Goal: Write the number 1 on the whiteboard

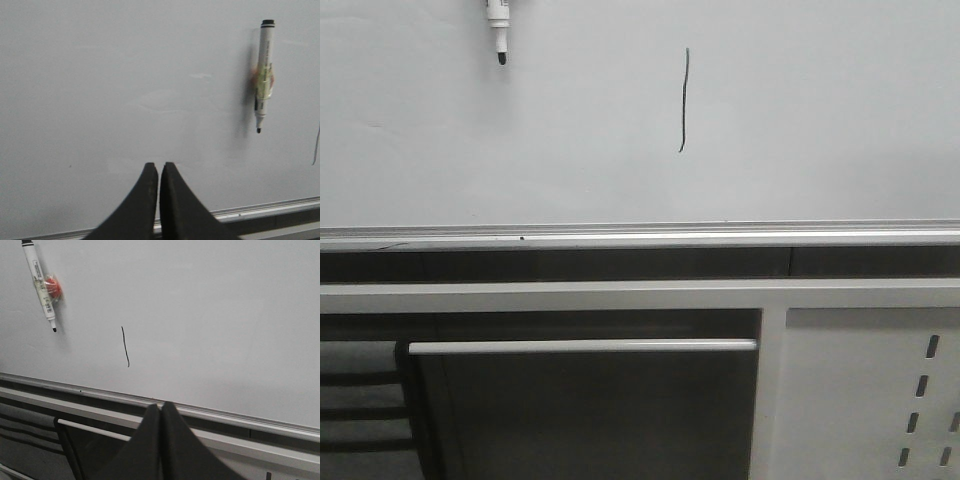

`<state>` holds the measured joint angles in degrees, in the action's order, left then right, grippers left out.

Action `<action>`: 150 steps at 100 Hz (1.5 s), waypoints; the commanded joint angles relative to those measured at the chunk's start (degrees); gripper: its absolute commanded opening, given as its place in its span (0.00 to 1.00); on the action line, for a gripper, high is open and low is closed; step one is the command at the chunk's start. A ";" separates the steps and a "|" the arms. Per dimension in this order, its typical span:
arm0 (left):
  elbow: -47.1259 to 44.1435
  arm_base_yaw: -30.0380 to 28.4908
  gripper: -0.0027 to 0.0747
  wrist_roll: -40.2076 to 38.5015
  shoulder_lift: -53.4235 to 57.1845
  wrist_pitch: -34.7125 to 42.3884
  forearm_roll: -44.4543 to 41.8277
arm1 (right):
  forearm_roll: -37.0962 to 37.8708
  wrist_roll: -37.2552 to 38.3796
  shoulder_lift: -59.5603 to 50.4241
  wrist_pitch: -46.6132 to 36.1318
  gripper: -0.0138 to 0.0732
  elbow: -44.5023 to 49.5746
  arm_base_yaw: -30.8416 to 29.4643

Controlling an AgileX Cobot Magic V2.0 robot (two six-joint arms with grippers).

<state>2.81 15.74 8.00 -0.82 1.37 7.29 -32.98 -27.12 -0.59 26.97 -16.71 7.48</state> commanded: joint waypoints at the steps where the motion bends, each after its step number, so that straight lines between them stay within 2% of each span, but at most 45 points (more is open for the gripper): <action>1: -1.06 -2.54 0.01 -1.81 1.51 2.48 -0.98 | -1.13 0.00 0.73 -3.61 0.08 -1.35 -0.25; 25: -5.40 -7.09 0.01 -3.32 2.36 1.26 -0.98 | -1.13 0.00 0.73 -3.62 0.08 -1.35 -0.25; 113: -5.29 -6.95 0.01 -3.32 2.36 -0.32 -0.07 | -1.13 0.00 0.73 -3.62 0.08 -1.35 -0.25; 125: -5.29 -6.95 0.01 -3.32 2.36 -0.32 -0.07 | 8.78 2.50 0.73 -4.44 0.08 -1.06 -0.39; 136: -5.29 -6.95 0.01 -3.32 2.36 -0.32 -0.07 | 23.75 17.51 0.73 -11.98 0.08 2.00 -1.77; 150: -5.29 -6.95 0.01 -3.32 2.36 -0.32 -0.07 | 26.80 18.83 0.73 -17.70 0.08 7.44 -3.95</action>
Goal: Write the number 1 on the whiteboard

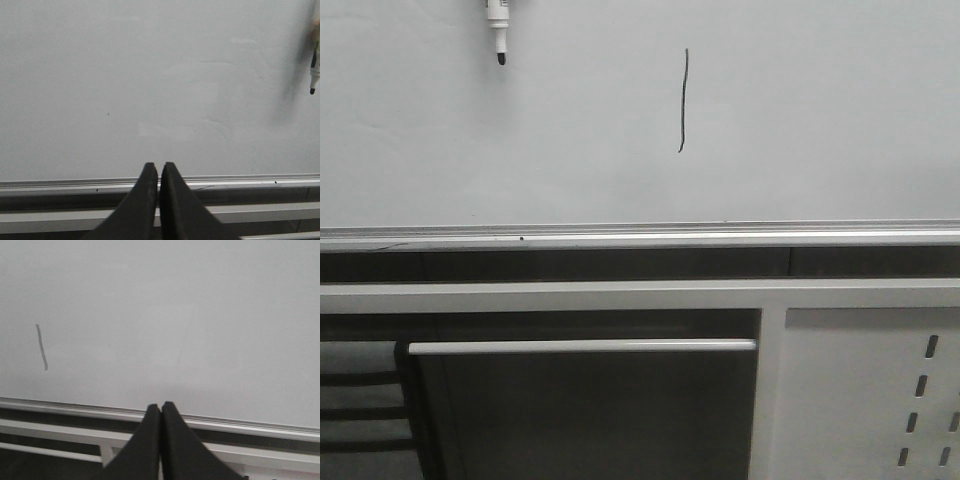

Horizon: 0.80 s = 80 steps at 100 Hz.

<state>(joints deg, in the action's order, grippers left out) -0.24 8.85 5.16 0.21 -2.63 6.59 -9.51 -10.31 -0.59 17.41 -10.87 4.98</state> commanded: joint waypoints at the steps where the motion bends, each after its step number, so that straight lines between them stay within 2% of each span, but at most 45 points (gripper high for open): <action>1: -2.24 -0.06 0.01 -0.48 1.33 3.68 0.63 | 3.33 2.02 0.59 -8.26 0.08 1.93 -1.56; 25: -2.24 -0.06 0.01 -0.48 1.33 3.68 0.63 | 5.25 2.46 -1.00 -16.23 0.08 13.17 -2.75; 29: -2.24 -0.06 0.01 -0.48 1.33 3.68 0.63 | 5.43 2.68 -1.00 -13.80 0.08 13.03 -2.97; 51: -2.24 -0.06 0.01 -0.48 1.22 3.68 0.63 | 6.68 2.68 -1.00 -11.34 0.08 13.03 -3.50; 80: -2.24 -0.06 0.01 -0.48 1.22 3.68 0.63 | 6.68 2.68 -1.00 -11.85 0.08 13.03 -3.50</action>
